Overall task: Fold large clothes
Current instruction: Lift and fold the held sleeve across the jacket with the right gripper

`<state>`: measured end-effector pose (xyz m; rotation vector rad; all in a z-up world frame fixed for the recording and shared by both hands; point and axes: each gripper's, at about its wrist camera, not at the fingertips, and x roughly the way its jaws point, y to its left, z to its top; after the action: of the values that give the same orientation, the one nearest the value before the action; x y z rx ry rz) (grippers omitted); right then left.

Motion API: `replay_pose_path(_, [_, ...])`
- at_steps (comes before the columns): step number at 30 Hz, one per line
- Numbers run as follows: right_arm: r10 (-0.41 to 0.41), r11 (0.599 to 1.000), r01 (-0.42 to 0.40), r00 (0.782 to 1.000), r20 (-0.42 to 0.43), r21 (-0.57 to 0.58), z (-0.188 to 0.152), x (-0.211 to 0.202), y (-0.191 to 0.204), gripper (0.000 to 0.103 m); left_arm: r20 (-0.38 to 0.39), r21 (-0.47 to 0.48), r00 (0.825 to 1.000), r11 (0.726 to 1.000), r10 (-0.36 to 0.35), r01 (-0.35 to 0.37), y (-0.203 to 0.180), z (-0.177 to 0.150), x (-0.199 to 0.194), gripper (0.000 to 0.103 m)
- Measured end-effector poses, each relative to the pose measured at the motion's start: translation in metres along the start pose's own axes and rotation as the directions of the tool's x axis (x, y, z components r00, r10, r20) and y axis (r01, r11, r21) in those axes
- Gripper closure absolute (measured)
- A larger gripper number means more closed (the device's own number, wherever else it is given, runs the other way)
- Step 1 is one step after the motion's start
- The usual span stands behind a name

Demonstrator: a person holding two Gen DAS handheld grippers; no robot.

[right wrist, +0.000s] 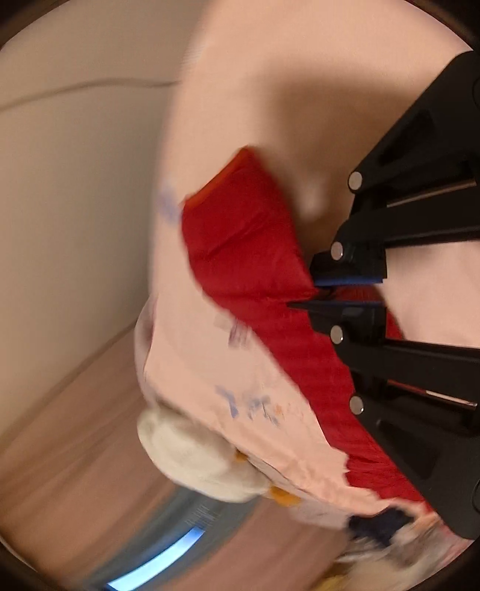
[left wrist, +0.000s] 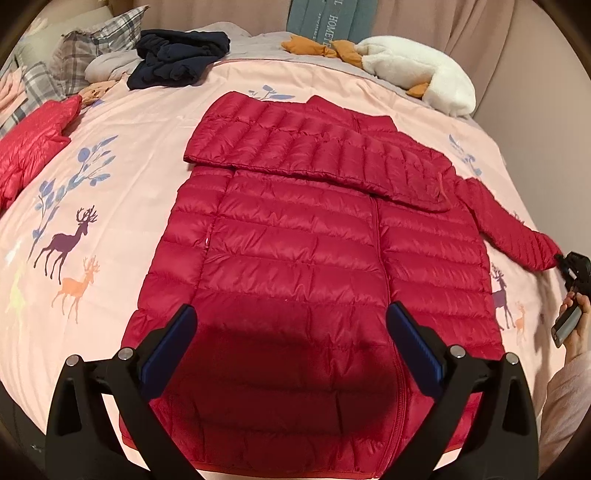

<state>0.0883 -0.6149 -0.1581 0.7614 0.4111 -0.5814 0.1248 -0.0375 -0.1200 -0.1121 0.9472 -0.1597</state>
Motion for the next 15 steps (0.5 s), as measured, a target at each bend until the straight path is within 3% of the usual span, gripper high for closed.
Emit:
replay_pose_path(4, [0.087, 0.959, -0.063, 0.993, 0.078, -0.277, -0.009, -0.040, 0.079, 0.098, 0.010, -0.036, 0.999, 0.999, -0.030, 0.031, 0.011, -0.002, -0.003, 0.001])
replay_pose_path(7, [0.178, 0.878, -0.123, 0.981, 0.078, -0.462, -0.032, -0.065, 0.138, 0.098, -0.005, -0.070, 0.996, 0.993, -0.094, 0.093, 0.019, -0.003, -0.003, 0.001])
replay_pose_path(11, [0.306, 0.720, -0.234, 0.952, -0.005, -0.653, -0.088, -0.090, 0.205, 0.098, -0.013, -0.129, 0.987, 0.979, -0.160, 0.157, 0.031, -0.007, -0.002, 0.001])
replay_pose_path(15, [0.356, 0.575, -0.316, 0.927, -0.117, -0.755, -0.151, -0.096, 0.247, 0.098, -0.008, -0.190, 0.973, 0.955, -0.232, 0.226, 0.043, -0.006, 0.001, 0.001])
